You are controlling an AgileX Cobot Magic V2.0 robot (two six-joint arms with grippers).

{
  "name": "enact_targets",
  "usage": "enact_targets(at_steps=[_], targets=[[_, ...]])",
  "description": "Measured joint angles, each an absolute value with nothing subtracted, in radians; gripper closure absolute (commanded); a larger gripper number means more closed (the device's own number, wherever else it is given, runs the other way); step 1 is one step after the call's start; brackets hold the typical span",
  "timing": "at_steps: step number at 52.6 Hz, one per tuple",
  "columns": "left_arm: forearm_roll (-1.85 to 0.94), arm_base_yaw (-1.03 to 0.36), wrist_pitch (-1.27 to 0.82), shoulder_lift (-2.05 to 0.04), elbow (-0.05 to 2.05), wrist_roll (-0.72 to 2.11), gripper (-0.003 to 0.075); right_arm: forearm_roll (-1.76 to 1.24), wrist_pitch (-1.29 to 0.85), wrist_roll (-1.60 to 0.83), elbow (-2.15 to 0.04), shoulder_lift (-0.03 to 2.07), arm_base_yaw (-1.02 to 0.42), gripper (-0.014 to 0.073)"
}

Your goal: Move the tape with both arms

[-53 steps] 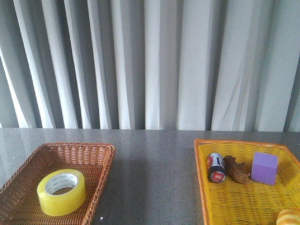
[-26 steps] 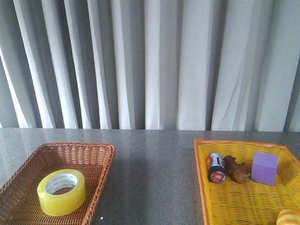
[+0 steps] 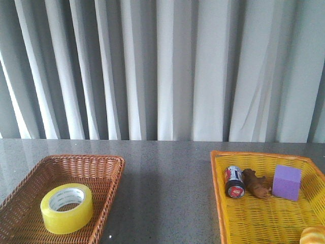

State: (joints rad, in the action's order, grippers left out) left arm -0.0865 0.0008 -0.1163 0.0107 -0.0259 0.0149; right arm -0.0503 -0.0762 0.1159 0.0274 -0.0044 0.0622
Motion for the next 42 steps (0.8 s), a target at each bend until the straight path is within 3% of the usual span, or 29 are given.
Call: enact_targets(at_steps=[42], targets=[[-0.086, 0.001, -0.116, 0.011, -0.026, 0.015, 0.0727, -0.053, -0.073, 0.111, 0.027, -0.004, 0.042, 0.0599]])
